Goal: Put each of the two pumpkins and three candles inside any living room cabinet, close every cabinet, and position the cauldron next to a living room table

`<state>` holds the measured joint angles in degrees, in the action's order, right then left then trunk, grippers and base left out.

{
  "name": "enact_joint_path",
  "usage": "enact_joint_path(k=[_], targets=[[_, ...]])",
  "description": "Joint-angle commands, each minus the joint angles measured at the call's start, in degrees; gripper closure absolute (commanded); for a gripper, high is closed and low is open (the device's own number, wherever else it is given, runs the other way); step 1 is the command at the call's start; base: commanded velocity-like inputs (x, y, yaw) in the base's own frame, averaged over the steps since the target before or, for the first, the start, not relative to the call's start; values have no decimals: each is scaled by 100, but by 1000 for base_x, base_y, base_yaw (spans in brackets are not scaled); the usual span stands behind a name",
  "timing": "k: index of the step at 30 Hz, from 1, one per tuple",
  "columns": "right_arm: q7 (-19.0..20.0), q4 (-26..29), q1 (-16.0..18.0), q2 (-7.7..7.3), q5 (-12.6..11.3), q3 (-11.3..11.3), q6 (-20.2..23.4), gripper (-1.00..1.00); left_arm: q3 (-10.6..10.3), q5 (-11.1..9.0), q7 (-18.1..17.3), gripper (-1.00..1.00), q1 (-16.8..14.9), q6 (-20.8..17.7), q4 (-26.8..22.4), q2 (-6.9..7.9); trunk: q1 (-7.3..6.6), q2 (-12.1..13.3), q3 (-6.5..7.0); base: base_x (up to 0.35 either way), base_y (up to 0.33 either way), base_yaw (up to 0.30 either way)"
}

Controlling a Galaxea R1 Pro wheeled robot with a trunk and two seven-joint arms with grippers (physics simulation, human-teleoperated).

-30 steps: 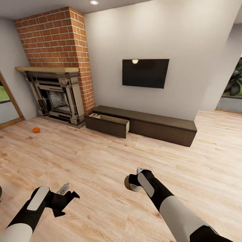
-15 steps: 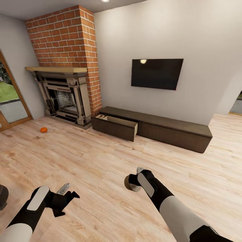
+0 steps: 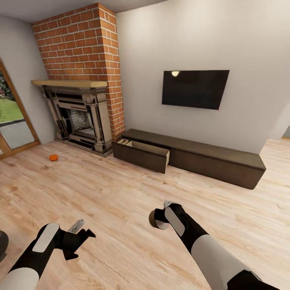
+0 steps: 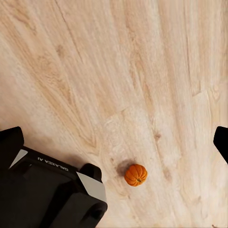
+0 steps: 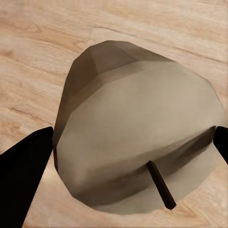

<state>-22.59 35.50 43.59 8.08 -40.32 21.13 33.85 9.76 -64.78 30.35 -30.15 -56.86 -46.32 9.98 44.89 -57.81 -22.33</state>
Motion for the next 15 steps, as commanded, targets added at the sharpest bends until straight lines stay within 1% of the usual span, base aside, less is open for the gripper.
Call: enact_joint_path(k=[1, 8, 15], targets=[[0, 1, 1, 0, 6, -1, -1, 100, 0, 0, 1, -100, 0, 0, 0, -1, 0, 0, 0, 245, 47, 72], [0, 1, 1, 0, 6, 5, -1, 100, 2, 0, 6, -100, 0, 7, 0, -5, 0, 0, 0, 234, 8, 93], [5, 1, 1, 0, 6, 5, -1, 100, 4, 0, 6, -100, 0, 8, 0, -11, 0, 0, 0, 220, 0, 163]])
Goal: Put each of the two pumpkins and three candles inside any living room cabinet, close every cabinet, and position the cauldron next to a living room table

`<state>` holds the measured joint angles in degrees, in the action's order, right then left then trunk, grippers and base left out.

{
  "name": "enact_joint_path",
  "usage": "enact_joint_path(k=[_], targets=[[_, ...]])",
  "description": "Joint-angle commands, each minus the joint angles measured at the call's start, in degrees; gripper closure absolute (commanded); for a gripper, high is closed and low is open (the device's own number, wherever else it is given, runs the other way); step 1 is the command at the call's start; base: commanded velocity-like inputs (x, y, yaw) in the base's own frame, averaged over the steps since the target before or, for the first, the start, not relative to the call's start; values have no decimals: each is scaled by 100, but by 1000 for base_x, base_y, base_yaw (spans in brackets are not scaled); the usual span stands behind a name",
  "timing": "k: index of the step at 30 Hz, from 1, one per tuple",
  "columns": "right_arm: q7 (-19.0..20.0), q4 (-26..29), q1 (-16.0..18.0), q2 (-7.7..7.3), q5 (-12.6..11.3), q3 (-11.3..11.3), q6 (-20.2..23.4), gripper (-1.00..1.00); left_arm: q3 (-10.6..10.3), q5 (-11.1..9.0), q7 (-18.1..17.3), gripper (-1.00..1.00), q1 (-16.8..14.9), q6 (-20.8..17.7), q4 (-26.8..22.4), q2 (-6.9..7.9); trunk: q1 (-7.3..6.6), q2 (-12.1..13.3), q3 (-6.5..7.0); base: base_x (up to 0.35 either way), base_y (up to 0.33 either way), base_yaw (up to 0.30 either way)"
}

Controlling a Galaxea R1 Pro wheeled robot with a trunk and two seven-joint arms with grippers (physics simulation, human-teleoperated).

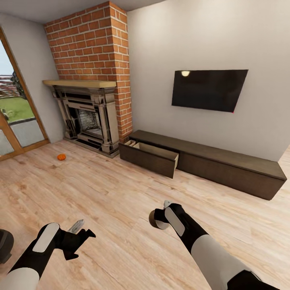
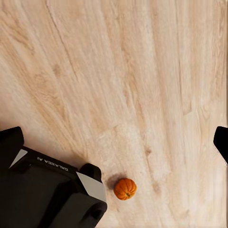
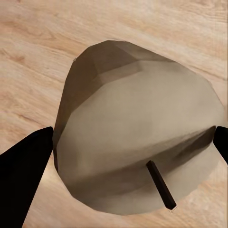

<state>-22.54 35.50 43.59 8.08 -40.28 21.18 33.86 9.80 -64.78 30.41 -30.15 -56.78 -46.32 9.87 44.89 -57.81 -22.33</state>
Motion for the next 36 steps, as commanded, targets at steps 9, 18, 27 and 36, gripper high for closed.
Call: enact_joint_path(k=[9, 18, 27, 36], targets=[[4, 1, 1, 0, 3, 0, -2, 100, -4, 0, 0, -100, 0, 0, 0, 3, 0, 0, 0, 219, 0, 74], [4, 1, 1, 0, 3, 0, -2, 100, -4, 0, 0, -100, 0, 0, 0, 6, 0, 0, 0, 219, 0, 1], [4, 1, 1, 0, 3, 0, -2, 100, -4, 0, 0, -100, 0, 0, 0, 7, 0, 0, 0, 219, 0, 0], [4, 1, 1, 0, 3, 0, -2, 100, -4, 0, 0, -100, 0, 0, 0, 7, 0, 0, 0, 219, 0, 0]])
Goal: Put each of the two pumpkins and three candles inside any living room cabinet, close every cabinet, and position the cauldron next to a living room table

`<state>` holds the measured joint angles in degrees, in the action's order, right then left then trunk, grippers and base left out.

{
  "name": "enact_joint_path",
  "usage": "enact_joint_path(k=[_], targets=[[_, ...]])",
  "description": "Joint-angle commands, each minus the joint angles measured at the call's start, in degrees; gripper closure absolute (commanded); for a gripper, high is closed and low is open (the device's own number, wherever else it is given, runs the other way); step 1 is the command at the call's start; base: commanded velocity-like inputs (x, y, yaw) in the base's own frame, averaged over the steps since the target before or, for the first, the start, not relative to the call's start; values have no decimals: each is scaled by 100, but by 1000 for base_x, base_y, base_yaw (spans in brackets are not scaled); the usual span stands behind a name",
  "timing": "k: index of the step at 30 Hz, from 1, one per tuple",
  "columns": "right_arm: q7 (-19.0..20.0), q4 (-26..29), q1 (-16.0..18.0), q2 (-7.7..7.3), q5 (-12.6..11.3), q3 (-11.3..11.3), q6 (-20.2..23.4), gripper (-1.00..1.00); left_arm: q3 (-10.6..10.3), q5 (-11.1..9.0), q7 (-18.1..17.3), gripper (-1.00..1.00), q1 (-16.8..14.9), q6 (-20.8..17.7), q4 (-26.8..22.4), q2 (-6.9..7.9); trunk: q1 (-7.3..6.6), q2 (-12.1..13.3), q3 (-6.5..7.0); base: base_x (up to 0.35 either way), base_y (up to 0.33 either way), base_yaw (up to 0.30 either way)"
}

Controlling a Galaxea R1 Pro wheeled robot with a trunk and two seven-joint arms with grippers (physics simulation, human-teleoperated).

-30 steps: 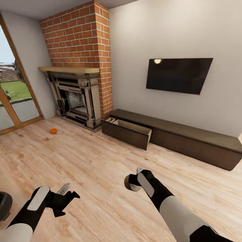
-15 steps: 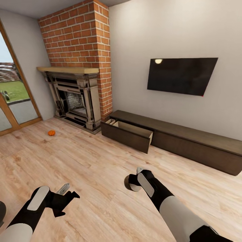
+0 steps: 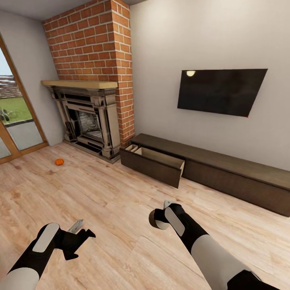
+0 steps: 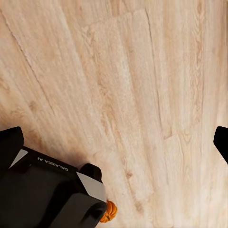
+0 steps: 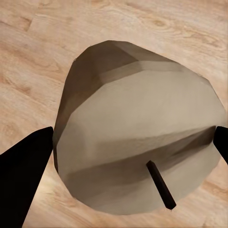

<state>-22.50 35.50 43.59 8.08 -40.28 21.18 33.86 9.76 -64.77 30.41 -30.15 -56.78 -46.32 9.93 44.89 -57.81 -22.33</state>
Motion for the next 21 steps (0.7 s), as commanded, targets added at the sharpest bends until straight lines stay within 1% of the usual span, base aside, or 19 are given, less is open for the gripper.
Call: enact_joint_path(k=[1, 12, 21], targets=[[0, 1, 1, 0, 2, 0, -2, 100, 0, 0, 0, -100, 0, 0, 0, 0, 0, 0, 0, 216, 0, 0], [0, 1, 1, 0, 2, 0, -2, 100, 0, 0, 0, -100, 0, 0, 0, -1, 0, 0, 0, 218, 1, 0], [0, 1, 1, 0, 2, 0, -2, 100, 2, 0, -5, -100, 0, 0, 0, 9, 0, 0, 0, 293, 46, 0]])
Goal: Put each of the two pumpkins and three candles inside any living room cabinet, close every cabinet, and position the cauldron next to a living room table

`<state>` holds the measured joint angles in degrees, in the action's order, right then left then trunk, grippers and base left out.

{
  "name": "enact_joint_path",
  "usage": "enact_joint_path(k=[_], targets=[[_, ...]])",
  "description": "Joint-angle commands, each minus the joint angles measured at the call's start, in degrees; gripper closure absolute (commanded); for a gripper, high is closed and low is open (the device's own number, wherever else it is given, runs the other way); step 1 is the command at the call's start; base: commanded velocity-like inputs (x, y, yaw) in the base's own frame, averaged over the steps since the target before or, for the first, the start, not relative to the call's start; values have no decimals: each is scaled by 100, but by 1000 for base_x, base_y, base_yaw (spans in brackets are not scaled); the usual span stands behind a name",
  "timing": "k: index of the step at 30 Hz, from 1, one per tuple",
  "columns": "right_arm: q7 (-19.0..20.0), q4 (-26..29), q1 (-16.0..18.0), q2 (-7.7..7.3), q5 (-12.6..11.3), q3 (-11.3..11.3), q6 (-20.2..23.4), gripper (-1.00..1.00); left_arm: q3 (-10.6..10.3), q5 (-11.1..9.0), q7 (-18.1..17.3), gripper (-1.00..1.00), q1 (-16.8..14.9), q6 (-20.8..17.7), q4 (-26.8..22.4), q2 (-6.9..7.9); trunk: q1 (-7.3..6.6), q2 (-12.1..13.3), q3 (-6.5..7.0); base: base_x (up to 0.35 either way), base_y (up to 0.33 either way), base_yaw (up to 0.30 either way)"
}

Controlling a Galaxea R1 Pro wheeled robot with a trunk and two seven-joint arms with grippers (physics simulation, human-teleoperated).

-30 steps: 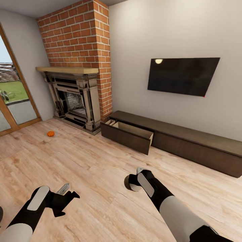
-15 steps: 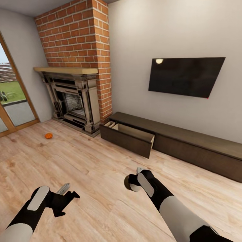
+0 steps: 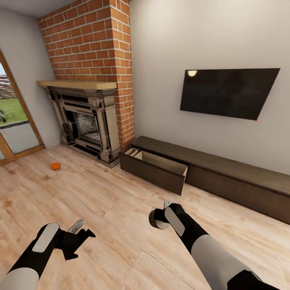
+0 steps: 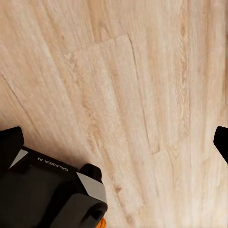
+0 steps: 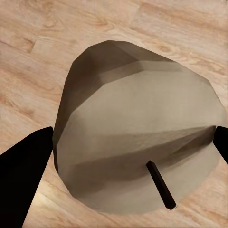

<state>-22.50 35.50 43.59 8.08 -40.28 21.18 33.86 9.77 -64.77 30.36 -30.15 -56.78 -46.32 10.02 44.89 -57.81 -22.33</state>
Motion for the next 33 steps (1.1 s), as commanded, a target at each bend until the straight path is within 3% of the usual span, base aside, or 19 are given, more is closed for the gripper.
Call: enact_joint_path(k=[1, 16, 22, 33], targets=[[0, 1, 1, 0, 3, 0, -2, 100, 7, -1, -2, -100, 0, 0, 0, 5, 0, 0, 0, 324, 4, 0], [7, 26, 1, -5, 3, -7, 0, 100, 16, -1, -13, -100, 0, 2, 0, 17, 0, 0, 0, 327, 0, 0], [7, 212, 6, -9, 9, -1, 0, 100, -6, -1, -46, -100, 0, 221, 0, 24, 0, 0, 0, 314, 0, 0], [0, 351, 26, -9, 12, -2, -2, 100, -2, -2, -57, -100, 0, 255, 0, 34, 0, 0, 0, 324, 0, 0]])
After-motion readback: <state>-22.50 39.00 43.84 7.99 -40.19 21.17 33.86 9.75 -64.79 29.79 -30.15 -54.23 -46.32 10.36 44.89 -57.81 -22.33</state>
